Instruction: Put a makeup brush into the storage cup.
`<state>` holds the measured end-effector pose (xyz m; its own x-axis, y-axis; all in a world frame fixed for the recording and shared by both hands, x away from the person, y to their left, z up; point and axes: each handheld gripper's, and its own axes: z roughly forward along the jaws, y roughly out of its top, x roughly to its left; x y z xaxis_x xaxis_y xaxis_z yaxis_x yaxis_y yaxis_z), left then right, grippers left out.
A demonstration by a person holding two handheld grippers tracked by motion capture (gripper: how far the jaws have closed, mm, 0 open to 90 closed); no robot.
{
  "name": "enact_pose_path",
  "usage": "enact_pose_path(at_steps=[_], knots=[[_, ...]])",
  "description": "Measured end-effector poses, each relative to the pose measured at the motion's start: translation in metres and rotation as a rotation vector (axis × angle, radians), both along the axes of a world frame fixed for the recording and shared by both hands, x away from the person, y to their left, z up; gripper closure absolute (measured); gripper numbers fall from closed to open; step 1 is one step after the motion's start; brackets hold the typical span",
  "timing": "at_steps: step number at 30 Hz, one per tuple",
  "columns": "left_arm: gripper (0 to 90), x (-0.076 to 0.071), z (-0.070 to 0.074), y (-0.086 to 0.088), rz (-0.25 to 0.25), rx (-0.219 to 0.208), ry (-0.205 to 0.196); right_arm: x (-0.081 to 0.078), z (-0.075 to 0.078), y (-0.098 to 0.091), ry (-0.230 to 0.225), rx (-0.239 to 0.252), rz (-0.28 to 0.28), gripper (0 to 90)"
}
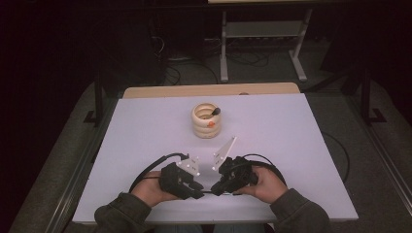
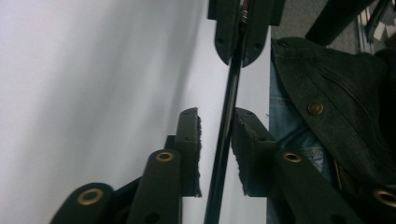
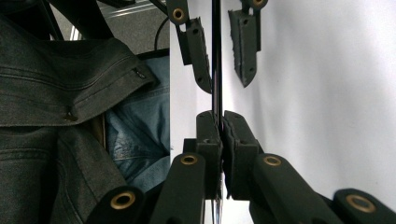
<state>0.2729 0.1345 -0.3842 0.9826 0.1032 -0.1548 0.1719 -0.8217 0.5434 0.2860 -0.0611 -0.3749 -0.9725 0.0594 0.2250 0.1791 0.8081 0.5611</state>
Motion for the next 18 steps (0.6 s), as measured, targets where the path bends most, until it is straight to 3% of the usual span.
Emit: enact_pose_path(at_steps=[13, 15, 18], knots=[[84.3, -0.0039, -0.0005, -0.0008, -0.045, 0.011, -0.016, 0.0026, 0.0015, -0.0006, -0.006, 0.022, 0.011, 84.0], [84.5, -0.0036, 0.0008, -0.0002, -0.044, 0.012, -0.033, 0.0034, 0.0025, -0.002, 0.003, 0.03, 0.001, 82.5], [84.5, -0.0035, 0.0011, 0.001, -0.026, 0.006, -0.045, 0.005, 0.0047, -0.0073, -0.012, 0.058, -0.036, 73.3]])
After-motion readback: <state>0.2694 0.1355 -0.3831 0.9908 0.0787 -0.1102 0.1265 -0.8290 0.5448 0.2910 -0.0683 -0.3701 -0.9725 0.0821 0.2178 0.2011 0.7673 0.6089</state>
